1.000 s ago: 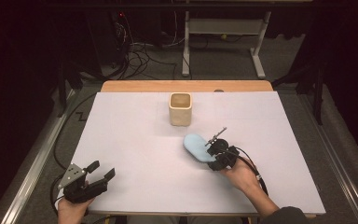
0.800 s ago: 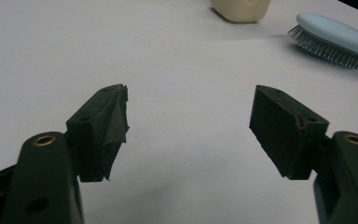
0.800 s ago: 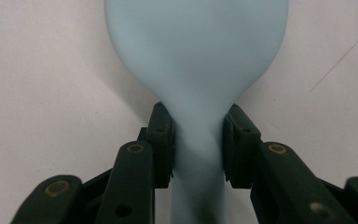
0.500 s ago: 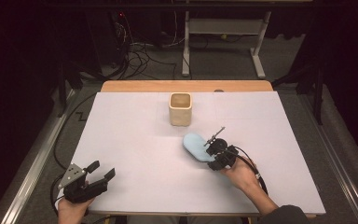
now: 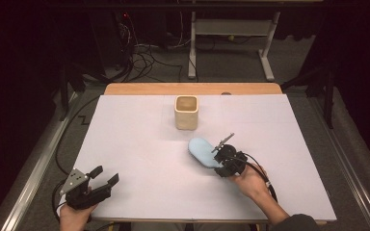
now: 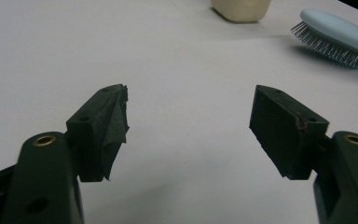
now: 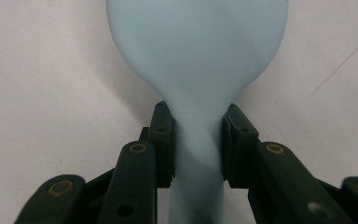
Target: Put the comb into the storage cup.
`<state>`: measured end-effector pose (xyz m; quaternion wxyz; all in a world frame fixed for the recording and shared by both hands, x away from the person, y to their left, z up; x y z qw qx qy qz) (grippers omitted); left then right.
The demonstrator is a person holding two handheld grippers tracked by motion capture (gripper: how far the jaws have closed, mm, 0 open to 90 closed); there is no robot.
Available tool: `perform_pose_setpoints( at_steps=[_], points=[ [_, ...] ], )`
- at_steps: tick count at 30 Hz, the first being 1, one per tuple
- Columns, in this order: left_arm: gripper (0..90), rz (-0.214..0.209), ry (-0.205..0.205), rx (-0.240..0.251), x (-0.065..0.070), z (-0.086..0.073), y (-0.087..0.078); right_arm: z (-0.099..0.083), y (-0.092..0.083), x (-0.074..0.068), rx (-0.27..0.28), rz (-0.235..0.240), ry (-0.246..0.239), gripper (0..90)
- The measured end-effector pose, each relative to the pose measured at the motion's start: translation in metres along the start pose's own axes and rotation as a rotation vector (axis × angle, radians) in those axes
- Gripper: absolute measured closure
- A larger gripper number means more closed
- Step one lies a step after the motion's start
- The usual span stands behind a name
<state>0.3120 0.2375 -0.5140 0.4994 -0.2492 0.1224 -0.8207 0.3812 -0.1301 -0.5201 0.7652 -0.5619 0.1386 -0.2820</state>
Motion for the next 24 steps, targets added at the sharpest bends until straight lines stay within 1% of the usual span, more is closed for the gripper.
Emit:
perform_pose_setpoints(
  at_steps=[3,6,7,9,15,16,17,19,21,24],
  points=[
    [28.6,0.000,0.001,-0.002,0.000,0.000,0.000,0.000,-0.002,-0.001,0.007,0.002,0.010,71.0],
    [28.6,-0.003,0.000,0.000,0.001,0.000,0.000,0.000,-0.003,-0.001,0.020,0.006,-0.002,71.0],
    [28.6,-0.004,0.000,0.001,0.001,0.001,0.000,0.000,-0.003,-0.002,0.024,0.005,0.005,71.0],
    [28.5,-0.005,0.001,-0.001,0.001,0.001,0.000,0.001,-0.005,-0.003,0.038,0.008,-0.002,71.0],
    [28.3,-0.011,0.006,-0.002,0.004,0.002,0.000,0.001,-0.010,-0.005,0.059,0.006,0.006,71.0],
    [28.3,-0.013,0.005,-0.005,0.005,0.003,0.000,0.001,-0.011,-0.004,0.066,0.005,-0.004,71.0],
    [28.2,-0.015,0.005,-0.006,0.005,0.003,0.000,0.001,-0.012,-0.005,0.069,0.005,0.001,71.0],
    [27.8,-0.019,0.009,-0.009,0.008,0.004,0.001,0.002,-0.014,-0.005,0.081,0.006,-0.006,71.0],
    [27.2,-0.024,0.013,-0.010,0.010,0.005,0.002,0.002,-0.016,-0.006,0.087,0.008,0.004,71.0],
    [26.8,-0.031,0.027,-0.012,0.014,0.007,0.003,0.001,-0.018,-0.007,0.103,0.006,-0.003,70.9]
  ],
)
Point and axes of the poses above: each handheld gripper's, and its own axes: y roughly forward along the jaws, z roughly out of its top, x roughly to its right, the point moved 9 cm from there along y, roughly forward along the jaws, and after that the axes turned 8 degrees about -y, right-handed, at the moved point
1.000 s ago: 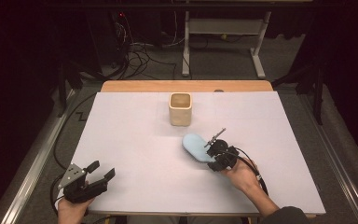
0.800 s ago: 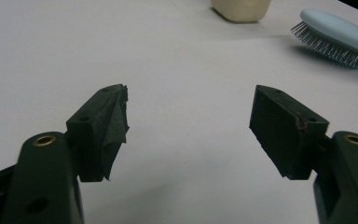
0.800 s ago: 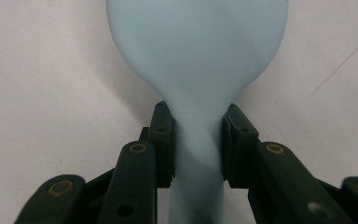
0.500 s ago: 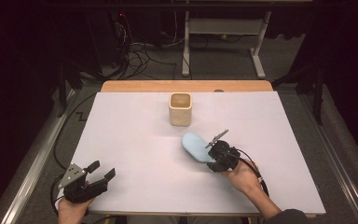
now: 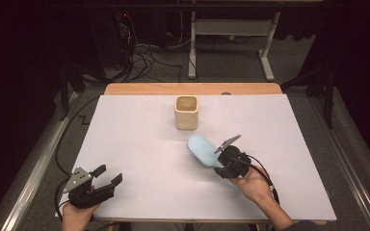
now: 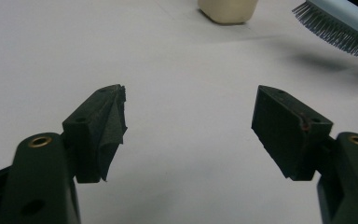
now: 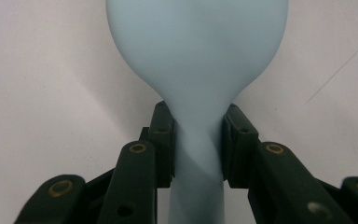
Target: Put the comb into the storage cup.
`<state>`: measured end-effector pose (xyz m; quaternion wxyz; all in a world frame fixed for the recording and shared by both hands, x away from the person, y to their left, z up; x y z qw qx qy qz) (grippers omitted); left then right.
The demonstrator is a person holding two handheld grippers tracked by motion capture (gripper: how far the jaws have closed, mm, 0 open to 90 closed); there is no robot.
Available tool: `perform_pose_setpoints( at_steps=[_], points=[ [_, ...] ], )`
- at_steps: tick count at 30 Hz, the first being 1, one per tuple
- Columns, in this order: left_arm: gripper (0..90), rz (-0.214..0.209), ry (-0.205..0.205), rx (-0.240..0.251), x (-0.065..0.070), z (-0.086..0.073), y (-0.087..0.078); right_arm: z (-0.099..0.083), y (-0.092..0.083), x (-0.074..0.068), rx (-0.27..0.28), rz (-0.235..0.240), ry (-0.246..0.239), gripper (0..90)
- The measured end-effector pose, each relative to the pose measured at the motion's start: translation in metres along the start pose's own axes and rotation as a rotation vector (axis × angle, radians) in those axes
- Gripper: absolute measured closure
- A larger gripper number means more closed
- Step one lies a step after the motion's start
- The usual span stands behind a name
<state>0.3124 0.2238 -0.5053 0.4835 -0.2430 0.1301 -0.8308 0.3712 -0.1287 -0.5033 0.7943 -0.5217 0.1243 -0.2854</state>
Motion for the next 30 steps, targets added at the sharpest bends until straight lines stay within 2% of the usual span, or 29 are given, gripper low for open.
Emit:
perform_pose_setpoints(
  at_steps=[5,19,24,30],
  points=[
    [26.1,-0.016,0.019,-0.012,0.007,0.003,0.003,0.000,-0.004,-0.001,0.016,0.002,0.010,70.9],
    [23.7,-0.062,0.062,-0.053,0.027,0.011,0.019,0.000,-0.009,-0.004,0.051,0.002,0.001,70.9],
    [22.8,-0.085,0.080,-0.086,0.037,0.013,0.028,0.000,-0.010,-0.005,0.057,0.000,-0.003,70.9],
    [22.0,-0.113,0.089,-0.097,0.050,0.016,0.037,0.001,-0.013,-0.007,0.068,0.000,-0.005,70.9]
  ],
)
Point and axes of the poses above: each handheld gripper's, and its own axes: y roughly forward along the jaws, z roughly out of its top, x roughly to its right, the point moved 9 cm from there along y, roughly forward along the jaws, and after that the axes turned 8 degrees about -y, right-handed, at the moved point
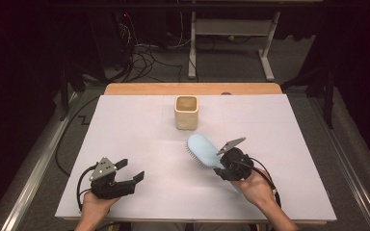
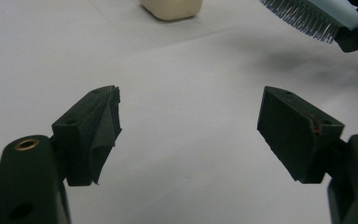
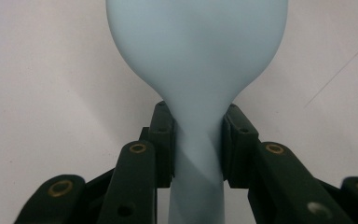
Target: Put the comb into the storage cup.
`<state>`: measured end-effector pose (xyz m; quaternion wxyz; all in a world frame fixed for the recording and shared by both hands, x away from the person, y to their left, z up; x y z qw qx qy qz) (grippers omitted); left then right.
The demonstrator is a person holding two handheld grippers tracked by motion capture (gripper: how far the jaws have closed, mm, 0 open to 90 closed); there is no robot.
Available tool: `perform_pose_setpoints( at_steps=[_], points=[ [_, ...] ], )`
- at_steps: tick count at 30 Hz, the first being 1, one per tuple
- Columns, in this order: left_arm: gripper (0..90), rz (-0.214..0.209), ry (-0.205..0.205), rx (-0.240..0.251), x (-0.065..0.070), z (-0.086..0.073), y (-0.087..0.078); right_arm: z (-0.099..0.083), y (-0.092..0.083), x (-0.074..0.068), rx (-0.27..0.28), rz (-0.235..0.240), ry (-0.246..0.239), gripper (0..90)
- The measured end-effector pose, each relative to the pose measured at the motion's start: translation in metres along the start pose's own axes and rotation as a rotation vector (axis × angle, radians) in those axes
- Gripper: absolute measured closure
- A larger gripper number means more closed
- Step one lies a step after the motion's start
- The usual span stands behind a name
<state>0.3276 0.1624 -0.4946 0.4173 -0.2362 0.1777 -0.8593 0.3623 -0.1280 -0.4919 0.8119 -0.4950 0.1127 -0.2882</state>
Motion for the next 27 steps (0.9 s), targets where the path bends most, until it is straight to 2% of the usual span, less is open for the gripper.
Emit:
perform_pose_setpoints(
  at_steps=[12,27],
  points=[
    [22.0,-0.064,0.011,0.010,0.020,0.012,0.012,0.005,-0.005,-0.008,0.033,0.004,-0.022,70.9],
    [20.8,-0.140,0.019,-0.009,0.044,0.023,0.026,0.011,-0.008,-0.012,0.054,0.000,-0.035,70.9]
  ],
)
Point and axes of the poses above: each handheld gripper's, and its own axes: y roughly forward along the jaws, z roughly out of its top, x roughly to its right, the point moved 9 cm from there along y, roughly forward along the jaws, and after that the axes turned 8 degrees about -y, right-handed, at the moved point
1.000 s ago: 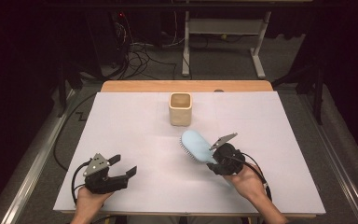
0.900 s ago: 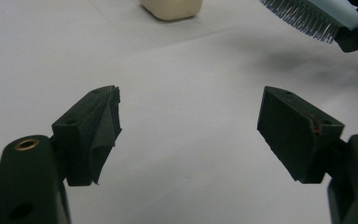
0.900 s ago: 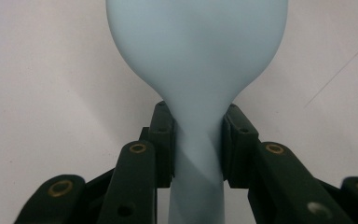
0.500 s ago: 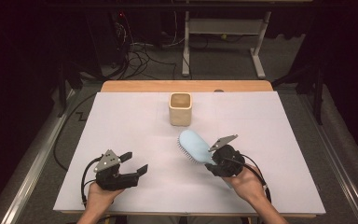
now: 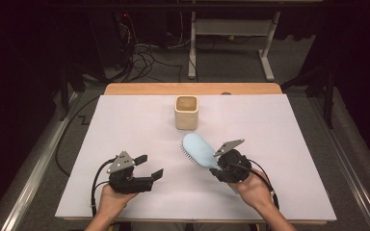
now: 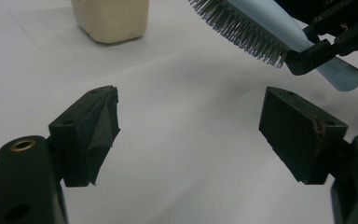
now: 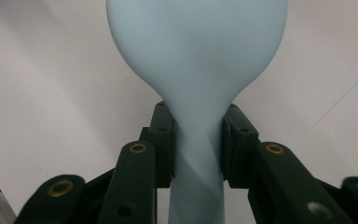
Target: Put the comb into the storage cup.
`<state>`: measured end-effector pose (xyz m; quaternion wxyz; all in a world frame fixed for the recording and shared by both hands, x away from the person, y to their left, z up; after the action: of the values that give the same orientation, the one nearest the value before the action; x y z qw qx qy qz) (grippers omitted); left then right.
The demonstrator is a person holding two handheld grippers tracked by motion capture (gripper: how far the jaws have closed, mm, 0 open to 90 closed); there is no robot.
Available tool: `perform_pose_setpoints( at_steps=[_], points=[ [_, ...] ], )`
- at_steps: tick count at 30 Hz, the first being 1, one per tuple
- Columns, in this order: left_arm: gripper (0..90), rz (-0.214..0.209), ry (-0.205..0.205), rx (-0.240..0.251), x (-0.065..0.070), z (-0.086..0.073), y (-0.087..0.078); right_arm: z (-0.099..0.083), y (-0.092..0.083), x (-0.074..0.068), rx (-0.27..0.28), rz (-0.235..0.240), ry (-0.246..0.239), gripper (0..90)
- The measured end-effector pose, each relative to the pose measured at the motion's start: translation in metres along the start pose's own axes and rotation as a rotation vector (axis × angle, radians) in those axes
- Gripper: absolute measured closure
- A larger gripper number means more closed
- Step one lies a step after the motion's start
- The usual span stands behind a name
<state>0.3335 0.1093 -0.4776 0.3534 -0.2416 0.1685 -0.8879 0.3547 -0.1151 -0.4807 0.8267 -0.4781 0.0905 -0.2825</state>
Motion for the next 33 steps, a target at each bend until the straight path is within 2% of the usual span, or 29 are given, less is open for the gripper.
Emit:
perform_pose_setpoints(
  at_steps=[16,28,33],
  points=[
    [20.2,-0.066,0.018,-0.038,0.024,0.009,0.027,0.004,-0.001,-0.002,0.017,0.000,-0.009,70.9],
    [17.1,-0.103,-0.004,-0.059,0.035,0.015,0.046,0.007,-0.002,-0.005,0.030,-0.002,-0.015,70.9],
    [15.9,-0.114,0.000,-0.061,0.040,0.021,0.051,0.008,-0.002,-0.007,0.035,-0.007,-0.018,70.8]
  ],
)
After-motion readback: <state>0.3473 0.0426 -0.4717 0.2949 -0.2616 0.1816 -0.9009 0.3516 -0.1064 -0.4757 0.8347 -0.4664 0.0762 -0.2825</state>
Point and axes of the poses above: each handheld gripper's, and its own axes: y roughly forward along the jaws, z roughly out of its top, x roughly to its right, the point moved 9 cm from there along y, roughly forward along the jaws, and after that the axes turned 8 degrees about -y, right-handed, at the moved point
